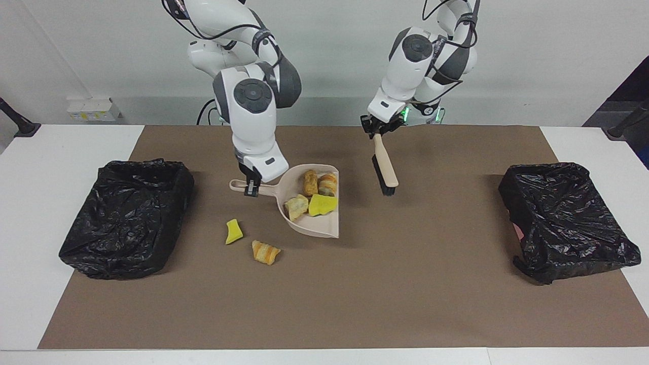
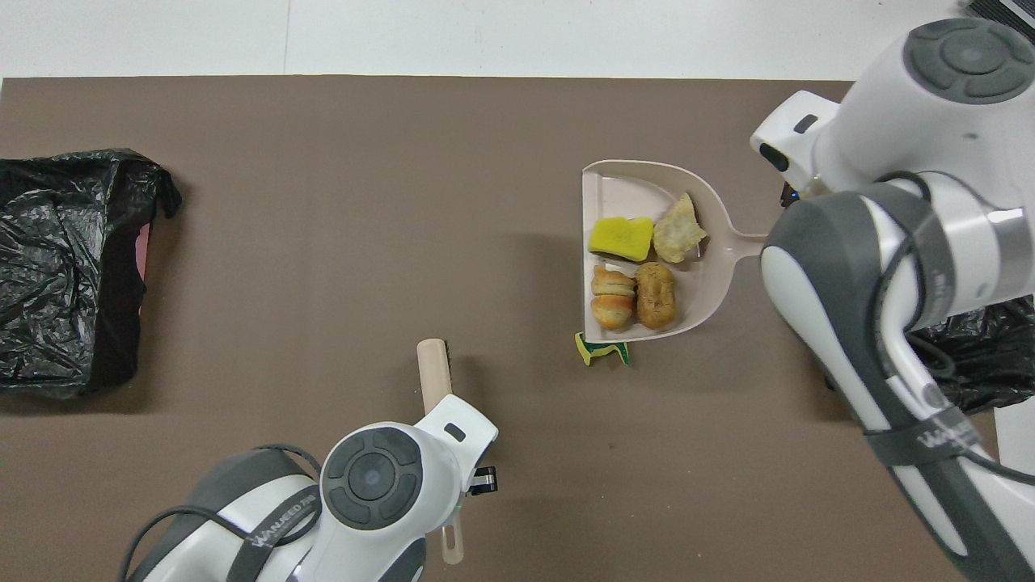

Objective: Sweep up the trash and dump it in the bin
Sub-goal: 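Carry the loaded dustpan with the right gripper to the near bin, then tip the dustpan over the bin with the right gripper while the left gripper withdraws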

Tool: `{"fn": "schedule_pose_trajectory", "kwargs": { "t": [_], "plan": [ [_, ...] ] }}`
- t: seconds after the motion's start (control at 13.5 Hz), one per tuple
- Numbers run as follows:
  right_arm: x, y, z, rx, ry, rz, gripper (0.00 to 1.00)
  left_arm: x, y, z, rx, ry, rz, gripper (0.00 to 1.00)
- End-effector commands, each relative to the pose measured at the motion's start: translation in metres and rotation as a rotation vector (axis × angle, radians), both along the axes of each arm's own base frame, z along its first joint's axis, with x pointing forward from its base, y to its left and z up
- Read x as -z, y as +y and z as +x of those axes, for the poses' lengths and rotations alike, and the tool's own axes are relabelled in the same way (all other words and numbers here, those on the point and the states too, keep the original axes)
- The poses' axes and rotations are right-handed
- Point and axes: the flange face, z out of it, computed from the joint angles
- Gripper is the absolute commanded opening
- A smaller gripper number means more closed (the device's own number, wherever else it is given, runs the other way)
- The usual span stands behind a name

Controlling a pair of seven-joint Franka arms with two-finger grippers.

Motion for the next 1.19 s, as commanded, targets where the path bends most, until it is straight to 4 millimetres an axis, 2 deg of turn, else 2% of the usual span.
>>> {"fn": "schedule_pose_trajectory", "kwargs": {
  "t": [0.0, 0.15, 0.3, 0.37, 0.44, 0.52, 0.67, 0.82, 0.89, 0.96, 1.04, 1.11],
  "plan": [
    [-0.016, -0.067, 0.002, -0.045, 0.015, 0.032, 0.0, 0.027, -0.01, -0.016, 0.007, -0.034, 0.004, 0.0],
    [-0.021, -0.124, 0.001, -0.065, 0.015, 0.039, 0.0, 0.04, -0.016, -0.026, 0.011, -0.044, 0.001, 0.0],
    [-0.025, -0.179, -0.003, -0.068, -0.002, 0.033, 0.0, 0.042, -0.018, -0.028, 0.002, -0.055, -0.006, 0.0],
    [-0.025, -0.21, -0.005, -0.056, -0.02, 0.02, 0.0, 0.047, -0.022, -0.039, 0.021, -0.049, 0.002, 0.0],
    [-0.03, -0.238, -0.007, -0.046, -0.05, -0.035, 0.0, 0.05, -0.023, -0.038, 0.028, -0.06, -0.009, 0.0],
    [-0.034, -0.256, -0.008, -0.041, -0.07, -0.099, 0.0, 0.054, -0.026, -0.037, 0.033, -0.07, -0.02, 0.0],
    [-0.038, -0.278, -0.008, -0.039, -0.107, -0.205, 0.0, 0.055, -0.026, -0.034, 0.027, -0.075, -0.024, 0.0],
    [-0.04, -0.293, -0.011, -0.04, -0.117, -0.316, 0.0, 0.058, -0.024, -0.033, 0.021, -0.07, -0.02, 0.0],
    [-0.034, -0.297, -0.012, -0.022, -0.109, -0.377, 0.0, 0.057, -0.024, -0.031, 0.019, -0.073, -0.022, 0.0],
    [-0.027, -0.3, -0.014, 0.028, -0.103, -0.435, 0.0, 0.06, -0.024, -0.029, 0.015, -0.074, -0.023, 0.04],
    [-0.016, -0.301, -0.016, 0.082, -0.1, -0.496, 0.0, 0.061, -0.023, -0.029, 0.012, -0.073, -0.023, 0.28],
    [-0.01, -0.301, -0.02, 0.117, -0.099, -0.539, 0.0, 0.06, -0.022, -0.027, 0.009, -0.075, -0.024, 0.7]
  ]
}}
